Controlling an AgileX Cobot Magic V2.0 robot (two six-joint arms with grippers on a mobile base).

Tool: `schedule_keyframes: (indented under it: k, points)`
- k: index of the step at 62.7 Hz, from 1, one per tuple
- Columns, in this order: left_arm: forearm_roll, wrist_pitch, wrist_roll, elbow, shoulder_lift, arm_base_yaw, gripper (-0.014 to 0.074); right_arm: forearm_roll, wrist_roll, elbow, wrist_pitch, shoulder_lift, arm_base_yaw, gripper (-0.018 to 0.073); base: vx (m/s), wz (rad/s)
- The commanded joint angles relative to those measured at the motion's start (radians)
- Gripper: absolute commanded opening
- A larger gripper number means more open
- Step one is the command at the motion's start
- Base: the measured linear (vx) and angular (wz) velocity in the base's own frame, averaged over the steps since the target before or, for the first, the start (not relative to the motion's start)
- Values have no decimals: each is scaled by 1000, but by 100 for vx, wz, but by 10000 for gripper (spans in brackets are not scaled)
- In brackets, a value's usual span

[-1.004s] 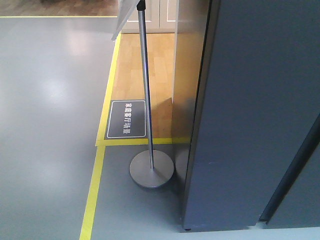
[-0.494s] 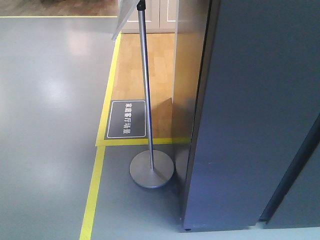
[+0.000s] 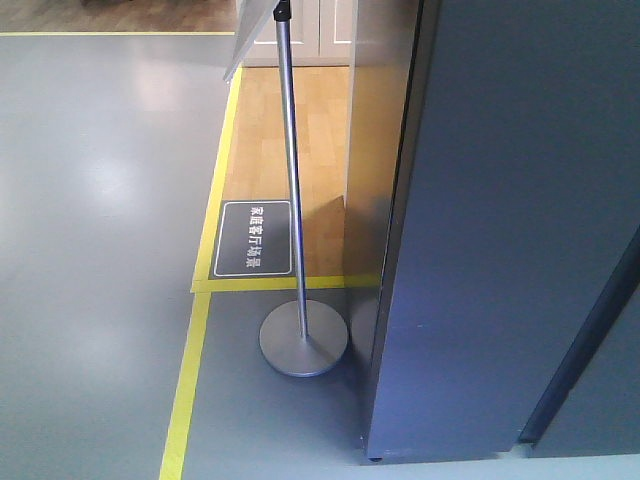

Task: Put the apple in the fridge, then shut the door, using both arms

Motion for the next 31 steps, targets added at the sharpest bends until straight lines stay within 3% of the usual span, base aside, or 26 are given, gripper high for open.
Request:
schedule_keyframes:
  k: [1, 31]
  points:
    - [-9, -74, -7, 21, -16, 1, -6, 0, 0, 16, -83, -19, -8, -6, 0, 0]
    - [-9, -74, -7, 21, -16, 1, -6, -1, 0, 15, -90, -18, -3, -6, 0, 0]
